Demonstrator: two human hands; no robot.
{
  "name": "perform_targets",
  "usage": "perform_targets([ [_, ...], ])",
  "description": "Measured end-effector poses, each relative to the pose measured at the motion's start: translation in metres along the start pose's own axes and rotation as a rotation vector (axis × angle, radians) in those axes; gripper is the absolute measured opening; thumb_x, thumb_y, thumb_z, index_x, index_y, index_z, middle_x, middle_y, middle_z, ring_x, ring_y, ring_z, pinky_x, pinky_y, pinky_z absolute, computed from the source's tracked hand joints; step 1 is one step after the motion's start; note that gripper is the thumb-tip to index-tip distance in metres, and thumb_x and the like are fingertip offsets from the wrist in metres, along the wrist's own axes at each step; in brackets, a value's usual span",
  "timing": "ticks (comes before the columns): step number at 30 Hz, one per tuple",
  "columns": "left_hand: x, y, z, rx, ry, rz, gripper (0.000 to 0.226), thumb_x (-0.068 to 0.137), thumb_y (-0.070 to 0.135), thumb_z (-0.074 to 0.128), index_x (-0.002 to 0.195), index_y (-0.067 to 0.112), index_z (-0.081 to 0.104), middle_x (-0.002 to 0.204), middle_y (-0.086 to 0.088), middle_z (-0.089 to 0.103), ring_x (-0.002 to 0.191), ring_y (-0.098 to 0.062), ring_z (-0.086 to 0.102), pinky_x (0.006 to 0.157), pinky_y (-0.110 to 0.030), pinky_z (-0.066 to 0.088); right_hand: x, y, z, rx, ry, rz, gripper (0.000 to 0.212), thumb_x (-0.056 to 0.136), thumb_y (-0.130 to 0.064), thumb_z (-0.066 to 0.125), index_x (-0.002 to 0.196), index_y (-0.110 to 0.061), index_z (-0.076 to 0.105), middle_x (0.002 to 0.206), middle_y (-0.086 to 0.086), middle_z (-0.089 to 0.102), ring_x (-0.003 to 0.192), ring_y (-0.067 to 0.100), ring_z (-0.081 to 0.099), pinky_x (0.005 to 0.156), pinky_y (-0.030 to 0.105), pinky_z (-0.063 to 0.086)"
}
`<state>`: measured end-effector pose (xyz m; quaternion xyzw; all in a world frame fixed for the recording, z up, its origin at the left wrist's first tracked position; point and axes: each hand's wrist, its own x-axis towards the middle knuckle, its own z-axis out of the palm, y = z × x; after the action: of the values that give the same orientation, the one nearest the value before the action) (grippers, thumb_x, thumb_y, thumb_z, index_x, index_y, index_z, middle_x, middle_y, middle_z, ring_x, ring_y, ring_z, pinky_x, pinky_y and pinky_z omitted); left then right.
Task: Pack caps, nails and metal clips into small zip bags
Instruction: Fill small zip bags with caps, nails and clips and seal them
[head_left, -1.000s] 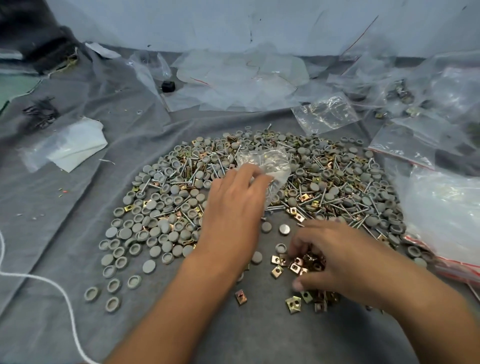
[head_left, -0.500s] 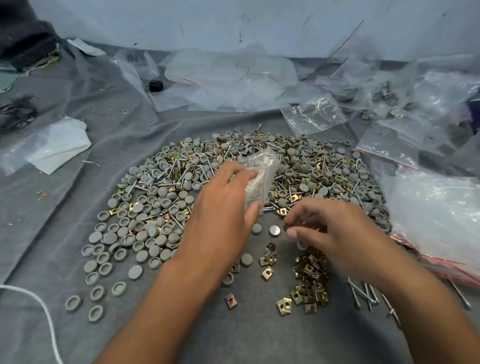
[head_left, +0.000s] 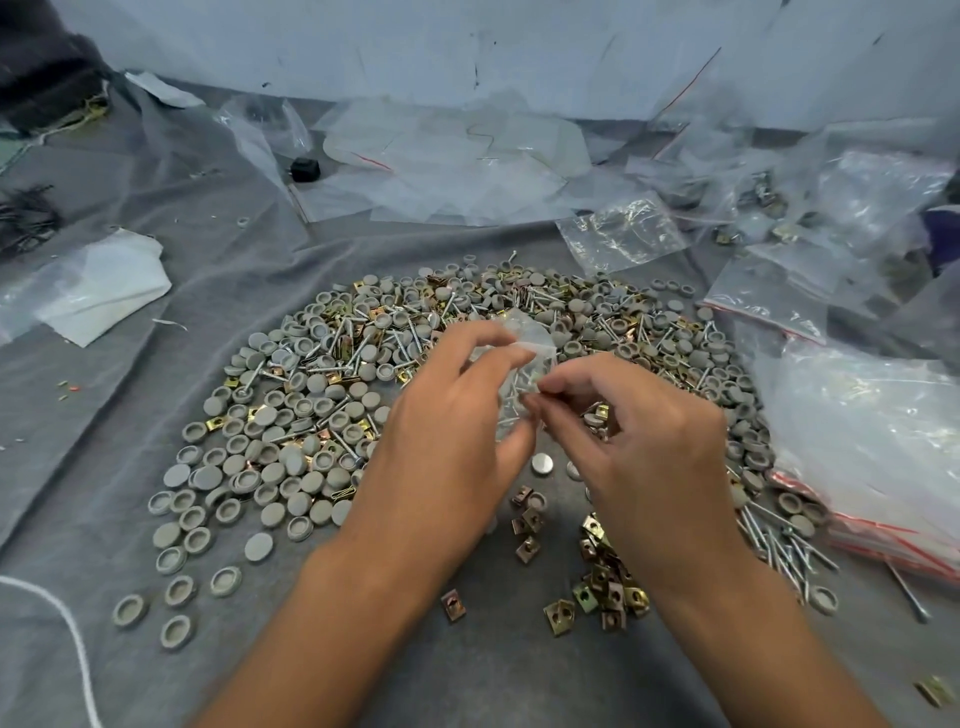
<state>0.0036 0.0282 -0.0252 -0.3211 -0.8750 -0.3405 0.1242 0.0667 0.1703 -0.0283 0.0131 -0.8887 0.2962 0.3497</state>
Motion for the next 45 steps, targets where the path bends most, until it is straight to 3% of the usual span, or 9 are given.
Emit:
perform_targets([
  [5, 0.000, 0.001, -0.001, 0.001, -0.017, 0.005, 0.047, 0.083, 0.028, 0.073, 0.129, 0.021, 0.064, 0.127, 0.012, 0.053, 0.094, 0.005, 0.046, 0.091, 0.002, 0.034, 0.001, -0.001, 0.000, 0.055, 0.069, 0.018, 0.016, 0.084, -0.013, 0.082, 0.098, -0.016, 0.075, 0.091, -0.011, 0.072, 0.087, -0.003, 0.067, 0.076, 0.010, 0.050],
  [10, 0.000, 0.000, -0.001, -0.003, -0.027, -0.003, 0.048, 0.081, 0.030, 0.071, 0.128, 0.020, 0.064, 0.128, 0.012, 0.052, 0.094, 0.005, 0.046, 0.091, 0.003, 0.033, 0.001, 0.001, 0.001, 0.036, 0.019, -0.052, 0.016, 0.088, -0.010, 0.078, 0.104, -0.014, 0.076, 0.101, -0.005, 0.070, 0.095, 0.002, 0.065, 0.082, 0.011, 0.046],
  [15, 0.000, -0.003, -0.001, 0.029, -0.044, -0.027, 0.054, 0.081, 0.036, 0.072, 0.132, 0.023, 0.060, 0.127, 0.015, 0.047, 0.086, 0.004, 0.043, 0.085, 0.002, 0.034, 0.005, 0.008, -0.013, 0.041, -0.076, 0.064, 0.011, 0.088, -0.021, 0.077, 0.095, -0.028, 0.071, 0.090, -0.021, 0.065, 0.084, -0.003, 0.061, 0.074, 0.006, 0.039],
  [20, 0.000, -0.005, -0.001, 0.043, 0.005, -0.066, 0.056, 0.080, 0.026, 0.078, 0.132, 0.018, 0.059, 0.127, 0.012, 0.046, 0.082, 0.001, 0.040, 0.085, 0.004, 0.033, -0.001, 0.018, -0.018, -0.251, -0.778, 0.212, 0.035, 0.079, -0.060, 0.074, 0.108, -0.049, 0.057, 0.099, -0.031, 0.057, 0.092, -0.008, 0.054, 0.079, 0.024, 0.050],
  [23, 0.001, -0.004, 0.000, 0.046, 0.009, -0.073, 0.055, 0.081, 0.026, 0.078, 0.133, 0.018, 0.059, 0.128, 0.012, 0.046, 0.083, -0.001, 0.042, 0.083, -0.004, 0.036, -0.005, 0.013, -0.008, -0.316, -0.949, 0.145, 0.048, 0.083, -0.063, 0.069, 0.127, -0.053, 0.052, 0.104, -0.026, 0.045, 0.105, 0.000, 0.044, 0.084, 0.029, 0.046],
  [25, 0.001, -0.003, 0.000, 0.046, 0.013, -0.076, 0.055, 0.081, 0.025, 0.078, 0.132, 0.018, 0.059, 0.128, 0.012, 0.046, 0.084, -0.002, 0.042, 0.087, -0.011, 0.038, -0.005, 0.012, -0.006, -0.294, -0.950, 0.128, 0.042, 0.091, -0.056, 0.064, 0.132, -0.051, 0.052, 0.104, -0.023, 0.042, 0.110, 0.004, 0.045, 0.087, 0.031, 0.047],
  [31, 0.000, -0.003, -0.001, 0.045, -0.006, -0.081, 0.055, 0.082, 0.026, 0.078, 0.133, 0.017, 0.058, 0.129, 0.011, 0.045, 0.084, -0.002, 0.044, 0.088, -0.016, 0.043, -0.007, 0.014, -0.007, -0.258, -0.941, 0.134, 0.012, 0.095, -0.047, 0.063, 0.105, -0.044, 0.058, 0.107, -0.019, 0.044, 0.111, 0.004, 0.041, 0.092, 0.032, 0.047],
  [35, 0.000, -0.002, -0.001, 0.038, -0.008, -0.081, 0.057, 0.082, 0.027, 0.077, 0.135, 0.018, 0.057, 0.130, 0.012, 0.046, 0.085, -0.002, 0.043, 0.089, -0.018, 0.045, -0.004, 0.015, -0.006, -0.226, -0.932, 0.122, 0.017, 0.095, -0.042, 0.065, 0.092, -0.044, 0.049, 0.101, -0.020, 0.048, 0.105, 0.003, 0.043, 0.091, 0.033, 0.047],
  [45, 0.001, -0.003, -0.001, 0.044, -0.027, -0.073, 0.056, 0.084, 0.028, 0.074, 0.136, 0.018, 0.056, 0.131, 0.012, 0.045, 0.085, -0.004, 0.046, 0.091, -0.015, 0.042, -0.011, 0.012, -0.004, -0.257, -0.887, 0.003, 0.015, 0.098, -0.043, 0.055, 0.112, -0.043, 0.061, 0.103, -0.020, 0.048, 0.105, 0.004, 0.049, 0.083, 0.026, 0.046],
])
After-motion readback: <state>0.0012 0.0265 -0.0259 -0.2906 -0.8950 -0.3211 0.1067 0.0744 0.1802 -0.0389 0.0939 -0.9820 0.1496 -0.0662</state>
